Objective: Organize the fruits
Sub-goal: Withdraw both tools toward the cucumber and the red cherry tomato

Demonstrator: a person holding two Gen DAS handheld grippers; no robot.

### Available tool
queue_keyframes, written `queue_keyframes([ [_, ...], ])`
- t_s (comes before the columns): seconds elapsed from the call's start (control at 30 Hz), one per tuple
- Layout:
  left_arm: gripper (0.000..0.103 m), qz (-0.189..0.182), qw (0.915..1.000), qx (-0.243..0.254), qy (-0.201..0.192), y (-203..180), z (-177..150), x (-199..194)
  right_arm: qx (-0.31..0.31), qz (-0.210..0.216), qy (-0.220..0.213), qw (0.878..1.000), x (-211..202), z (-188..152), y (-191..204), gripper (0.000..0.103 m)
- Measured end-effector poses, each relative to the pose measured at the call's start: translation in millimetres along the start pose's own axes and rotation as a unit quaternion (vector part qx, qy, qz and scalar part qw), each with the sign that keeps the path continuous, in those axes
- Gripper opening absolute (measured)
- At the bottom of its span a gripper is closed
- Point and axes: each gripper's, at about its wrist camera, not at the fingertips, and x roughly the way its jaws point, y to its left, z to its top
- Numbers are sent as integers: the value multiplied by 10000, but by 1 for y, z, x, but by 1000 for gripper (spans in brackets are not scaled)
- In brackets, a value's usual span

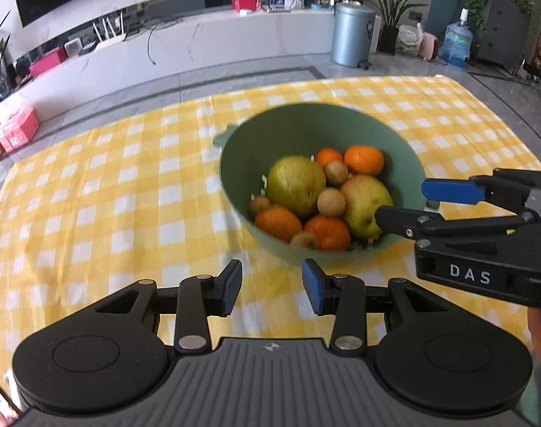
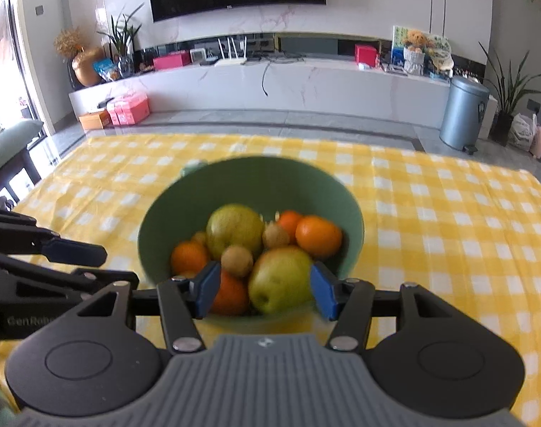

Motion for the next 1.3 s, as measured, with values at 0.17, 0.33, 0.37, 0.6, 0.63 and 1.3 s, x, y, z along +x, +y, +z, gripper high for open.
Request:
queue_keyframes([
  [0.17, 47, 229, 9995, 9, 212, -5, -14, -7, 219, 130, 133, 9996, -13, -20, -1, 54],
  [0.33, 47, 379, 9980, -227, 445, -2, -27, -15, -112, 136, -161, 9997, -35, -31, 12, 54],
  [0.37, 47, 417, 9975, -280, 491, -2, -29, -16, -141, 196, -146, 9996, -36, -32, 14, 54],
  [0.6, 48, 533, 9922, -681, 894, 9, -41, -20, -121, 689, 366, 9969, -24, -51, 25, 54],
  [0.63, 49, 559, 9913, -719, 948, 10, -43, -20, -144, 751, 443, 9961, -22, -53, 27, 54],
  [1.3, 54, 233, 9455, -2958, 1339, 49, -76, -12, -323, 1637, 862, 9822, -2, -67, 39, 37],
])
